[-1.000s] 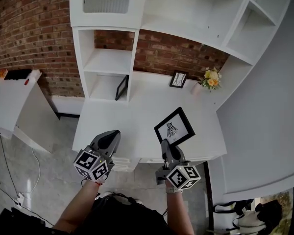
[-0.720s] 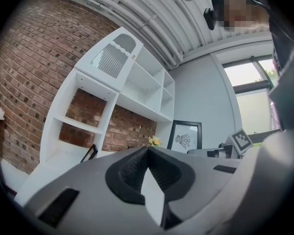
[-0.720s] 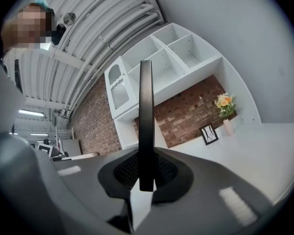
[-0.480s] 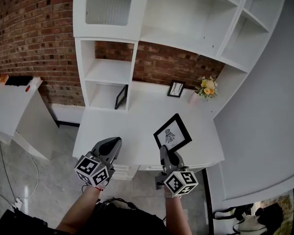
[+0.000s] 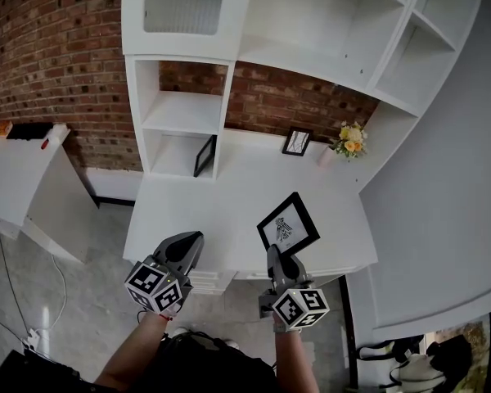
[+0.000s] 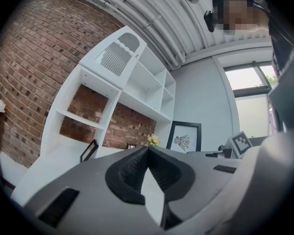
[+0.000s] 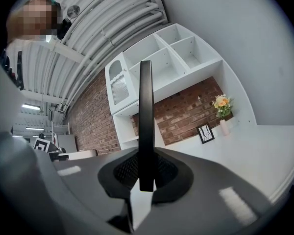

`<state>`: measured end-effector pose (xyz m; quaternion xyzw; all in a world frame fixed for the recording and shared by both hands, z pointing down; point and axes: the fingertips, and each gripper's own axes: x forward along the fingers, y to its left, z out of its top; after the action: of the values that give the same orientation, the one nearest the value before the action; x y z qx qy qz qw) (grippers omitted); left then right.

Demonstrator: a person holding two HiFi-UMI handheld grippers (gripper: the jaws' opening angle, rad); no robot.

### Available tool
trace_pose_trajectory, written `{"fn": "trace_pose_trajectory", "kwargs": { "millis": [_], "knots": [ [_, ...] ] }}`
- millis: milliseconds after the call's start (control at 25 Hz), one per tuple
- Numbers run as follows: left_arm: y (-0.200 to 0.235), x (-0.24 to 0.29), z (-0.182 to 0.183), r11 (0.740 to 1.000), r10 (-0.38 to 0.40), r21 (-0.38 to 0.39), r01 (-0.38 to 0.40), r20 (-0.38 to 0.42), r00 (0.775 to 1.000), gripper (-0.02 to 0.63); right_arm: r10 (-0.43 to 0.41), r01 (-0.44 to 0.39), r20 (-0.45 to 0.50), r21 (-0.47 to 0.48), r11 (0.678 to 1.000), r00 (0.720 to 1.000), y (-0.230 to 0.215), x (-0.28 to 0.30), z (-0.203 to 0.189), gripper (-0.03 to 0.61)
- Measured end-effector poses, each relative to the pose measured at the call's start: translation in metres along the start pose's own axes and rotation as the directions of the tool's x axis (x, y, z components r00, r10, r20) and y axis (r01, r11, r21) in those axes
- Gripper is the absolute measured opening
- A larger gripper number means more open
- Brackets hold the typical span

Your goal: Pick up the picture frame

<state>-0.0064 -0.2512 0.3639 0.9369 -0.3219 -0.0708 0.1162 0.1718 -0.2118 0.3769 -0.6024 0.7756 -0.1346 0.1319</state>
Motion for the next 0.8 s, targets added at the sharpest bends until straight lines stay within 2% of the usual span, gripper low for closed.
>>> {"fn": "trace_pose_trajectory", "kwargs": {
  "millis": [800],
  "knots": [
    [0.028, 0.001, -0.002, 1.000, -0.021, -0.014, 0.021, -0.010, 1.000, 0.002, -0.047, 0.046, -0.021, -0.033, 0.998, 0.999, 0.006, 0.018, -0.017, 0.034]
  ]
}}
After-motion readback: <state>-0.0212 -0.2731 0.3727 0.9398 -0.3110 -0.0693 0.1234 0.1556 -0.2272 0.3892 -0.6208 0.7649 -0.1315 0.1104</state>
